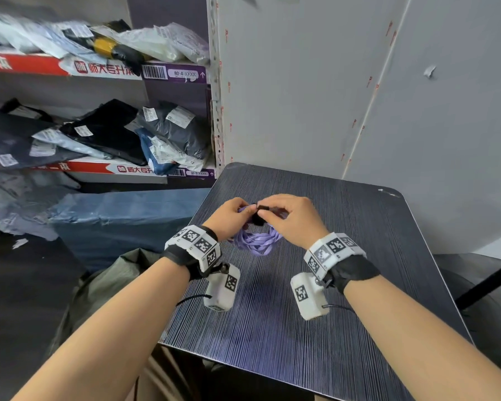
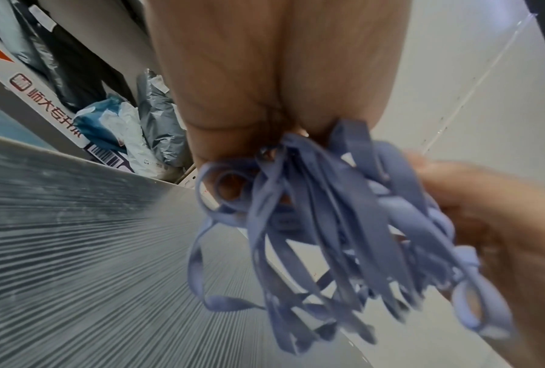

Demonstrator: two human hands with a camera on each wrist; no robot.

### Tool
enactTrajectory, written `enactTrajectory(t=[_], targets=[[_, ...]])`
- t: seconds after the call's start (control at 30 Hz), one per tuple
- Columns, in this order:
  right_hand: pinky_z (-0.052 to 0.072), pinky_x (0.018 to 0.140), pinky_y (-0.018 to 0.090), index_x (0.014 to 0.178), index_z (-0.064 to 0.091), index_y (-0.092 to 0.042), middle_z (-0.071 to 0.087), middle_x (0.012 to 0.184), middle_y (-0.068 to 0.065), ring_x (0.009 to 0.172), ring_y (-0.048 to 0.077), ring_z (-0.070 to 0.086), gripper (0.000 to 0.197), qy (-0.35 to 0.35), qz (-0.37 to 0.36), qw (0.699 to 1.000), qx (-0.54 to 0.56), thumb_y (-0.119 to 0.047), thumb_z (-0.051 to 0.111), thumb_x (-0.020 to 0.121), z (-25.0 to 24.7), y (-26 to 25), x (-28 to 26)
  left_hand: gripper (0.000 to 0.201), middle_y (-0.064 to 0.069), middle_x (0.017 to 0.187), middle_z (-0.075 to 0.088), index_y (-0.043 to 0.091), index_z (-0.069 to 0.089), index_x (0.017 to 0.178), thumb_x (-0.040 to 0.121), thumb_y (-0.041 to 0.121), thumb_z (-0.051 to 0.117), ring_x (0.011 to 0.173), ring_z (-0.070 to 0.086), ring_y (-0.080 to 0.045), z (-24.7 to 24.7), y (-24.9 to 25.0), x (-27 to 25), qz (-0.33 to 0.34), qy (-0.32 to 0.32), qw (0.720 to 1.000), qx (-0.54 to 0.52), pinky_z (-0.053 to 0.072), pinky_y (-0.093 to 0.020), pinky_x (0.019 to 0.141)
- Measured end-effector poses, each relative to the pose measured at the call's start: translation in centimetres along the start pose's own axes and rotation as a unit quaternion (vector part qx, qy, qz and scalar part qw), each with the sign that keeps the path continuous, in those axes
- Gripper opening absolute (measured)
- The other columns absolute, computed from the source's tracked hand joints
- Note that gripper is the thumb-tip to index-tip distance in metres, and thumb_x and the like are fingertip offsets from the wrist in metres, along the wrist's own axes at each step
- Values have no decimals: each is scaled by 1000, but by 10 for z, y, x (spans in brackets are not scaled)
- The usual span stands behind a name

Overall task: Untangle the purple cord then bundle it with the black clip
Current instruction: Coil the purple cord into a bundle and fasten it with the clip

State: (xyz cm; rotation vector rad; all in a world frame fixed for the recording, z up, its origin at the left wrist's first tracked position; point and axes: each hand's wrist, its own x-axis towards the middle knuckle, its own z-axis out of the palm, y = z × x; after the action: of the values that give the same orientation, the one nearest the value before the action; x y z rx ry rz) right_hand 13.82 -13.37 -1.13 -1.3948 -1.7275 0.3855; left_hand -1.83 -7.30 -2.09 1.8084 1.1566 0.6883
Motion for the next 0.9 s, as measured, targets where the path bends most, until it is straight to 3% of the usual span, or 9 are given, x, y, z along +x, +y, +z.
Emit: enactTrajectory(t=[0.07,0.2,0.27,0.37,0.47,0.57,0.7,0.83,0.9], targets=[[45,93,20,95,75,-13,70,107,-4,102,7,62,19,-26,-37,998,-48,-24,61,88,2,1,-1,19,-2,75,59,8,53,93,98,26,46,61,53,-8,-2,2,2,-1,9,1000,20,44,-11,53],[45,89,31,83,75,-12,68,102,-4,100,18,58,13,-26,-69,991,-112,-21,66,85,3,4,5,19,0,74,56,10,52,96,99,26,43,65,53,-12,0,3,4,-7,-10,999,31,46,-29,67],[45,84,35,80,69,-12,62,100,-3,97,19,54,6,-54,-79,985,-145,-18,71,79,3,5,9,18,1,76,55,10,52,97,99,26,43,72,53,-17,2,3,5,-6,-12,999,42,43,-30,70],[40,88,30,101,60,-15,53,108,1,103,22,46,32,-85,-69,977,-181,-17,76,73,5,5,16,23,-4,84,55,7,53,103,99,26,42,79,51,-20,5,6,6,13,4,997,78,38,-29,73],[42,91,35,127,48,-22,57,117,3,108,22,51,64,-122,8,979,-164,-25,78,71,1,4,24,26,-6,90,57,6,53,109,100,27,40,81,52,-20,4,11,8,31,17,996,88,40,-30,74],[50,77,36,120,54,-23,67,102,6,94,25,62,49,-132,66,978,-148,-31,75,76,-2,5,28,27,-4,88,59,8,53,111,99,30,41,80,54,-19,1,18,9,49,16,995,86,43,-32,75],[50,75,36,117,53,-19,66,100,7,90,26,62,37,-107,83,983,-122,-26,67,83,1,3,33,27,7,79,56,12,54,109,96,35,49,75,54,-12,-4,20,15,61,26,995,73,42,-25,67],[49,75,36,118,51,-16,65,104,9,92,29,61,32,-94,96,983,-127,-20,59,87,6,4,43,47,1,105,57,13,44,123,88,39,61,97,59,-16,-9,18,23,49,12,998,33,47,-29,86],[49,78,38,122,48,-14,63,110,12,97,31,60,35,-82,114,982,-129,-17,56,88,8,9,52,63,-2,111,56,12,34,133,84,34,67,100,59,-15,-13,17,30,25,2,1000,13,47,-27,88]])
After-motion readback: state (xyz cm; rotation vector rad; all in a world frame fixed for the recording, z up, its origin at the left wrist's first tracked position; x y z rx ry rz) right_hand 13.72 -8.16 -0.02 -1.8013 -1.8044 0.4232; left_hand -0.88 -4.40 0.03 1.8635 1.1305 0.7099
